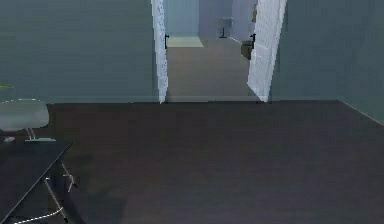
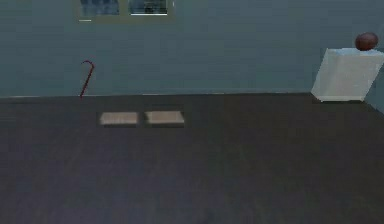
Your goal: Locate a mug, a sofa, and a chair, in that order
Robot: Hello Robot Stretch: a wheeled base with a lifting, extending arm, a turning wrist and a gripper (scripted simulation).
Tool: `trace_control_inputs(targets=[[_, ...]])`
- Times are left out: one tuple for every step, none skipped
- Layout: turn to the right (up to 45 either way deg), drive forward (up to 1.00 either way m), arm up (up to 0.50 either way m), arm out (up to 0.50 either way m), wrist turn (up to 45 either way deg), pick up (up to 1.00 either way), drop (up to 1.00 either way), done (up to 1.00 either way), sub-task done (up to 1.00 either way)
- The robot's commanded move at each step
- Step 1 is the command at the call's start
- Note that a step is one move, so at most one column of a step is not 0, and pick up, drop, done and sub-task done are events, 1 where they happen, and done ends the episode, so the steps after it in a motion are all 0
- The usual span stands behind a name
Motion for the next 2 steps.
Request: trace_control_inputs(targets=[[0.0,1.00,0.00,0.00,0.0,0.00,0.00,0.00,0.00],[-6.0,0.00,0.00,0.00,0.0,0.00,0.00,0.00,0.00]])
